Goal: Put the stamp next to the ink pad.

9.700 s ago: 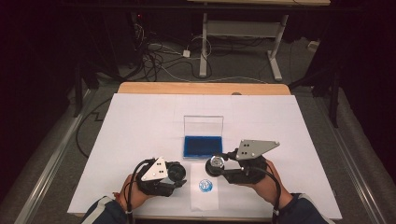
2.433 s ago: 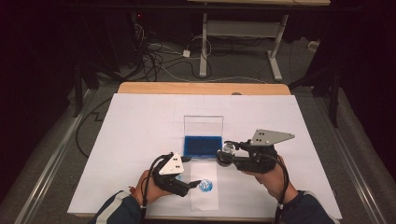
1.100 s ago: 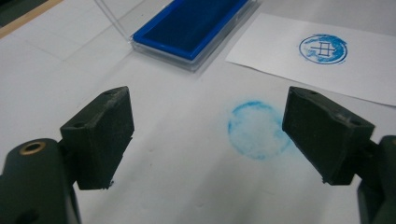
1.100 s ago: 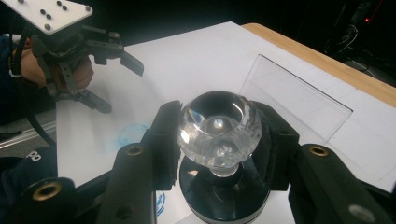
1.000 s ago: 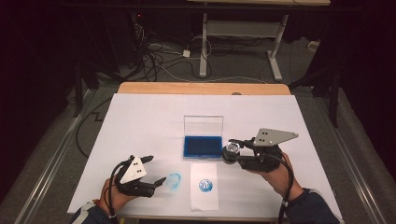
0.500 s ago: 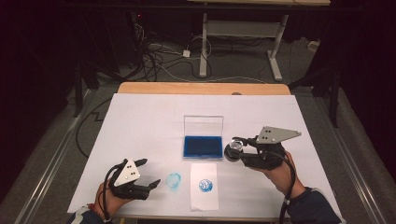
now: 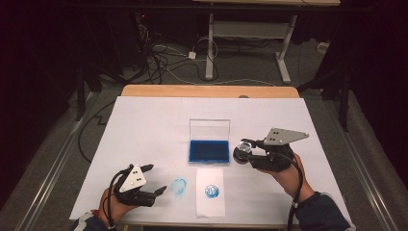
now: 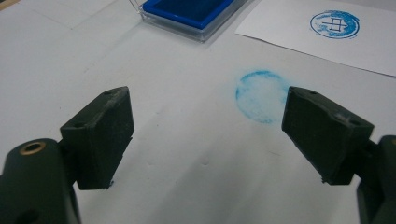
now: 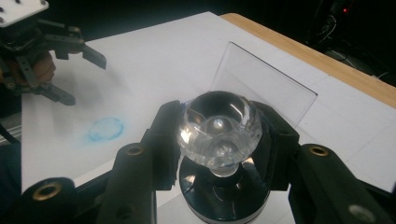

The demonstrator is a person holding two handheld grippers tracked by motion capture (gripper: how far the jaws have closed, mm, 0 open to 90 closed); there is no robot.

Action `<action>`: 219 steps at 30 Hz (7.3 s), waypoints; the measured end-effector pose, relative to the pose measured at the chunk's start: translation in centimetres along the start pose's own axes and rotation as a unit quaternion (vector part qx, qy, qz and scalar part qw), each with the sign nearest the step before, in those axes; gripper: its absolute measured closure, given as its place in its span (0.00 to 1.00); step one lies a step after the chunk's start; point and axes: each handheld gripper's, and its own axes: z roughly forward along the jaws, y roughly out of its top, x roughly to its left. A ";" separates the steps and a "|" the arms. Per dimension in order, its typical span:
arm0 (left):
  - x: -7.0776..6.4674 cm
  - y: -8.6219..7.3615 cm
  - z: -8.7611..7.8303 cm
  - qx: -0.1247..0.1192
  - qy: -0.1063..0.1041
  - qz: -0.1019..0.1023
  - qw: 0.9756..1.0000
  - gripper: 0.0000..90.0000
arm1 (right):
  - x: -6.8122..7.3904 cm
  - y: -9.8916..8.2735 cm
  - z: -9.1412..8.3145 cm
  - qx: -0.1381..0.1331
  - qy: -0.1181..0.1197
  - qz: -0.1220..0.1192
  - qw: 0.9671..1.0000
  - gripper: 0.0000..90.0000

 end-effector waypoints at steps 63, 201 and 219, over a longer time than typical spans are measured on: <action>-0.6 0.2 0.6 0.016 0.001 0.016 1.000 0.18 | -5.0 -4.0 7.6 0.098 -0.041 0.055 0.993 0.63; -1.3 0.7 1.2 0.031 -0.002 0.045 0.998 0.18 | 2.8 -12.2 -5.3 0.016 -0.134 -0.062 0.989 0.19; -1.4 0.7 0.9 0.029 0.000 0.046 0.999 0.18 | 3.0 -12.0 -5.4 0.013 -0.138 -0.068 0.988 0.19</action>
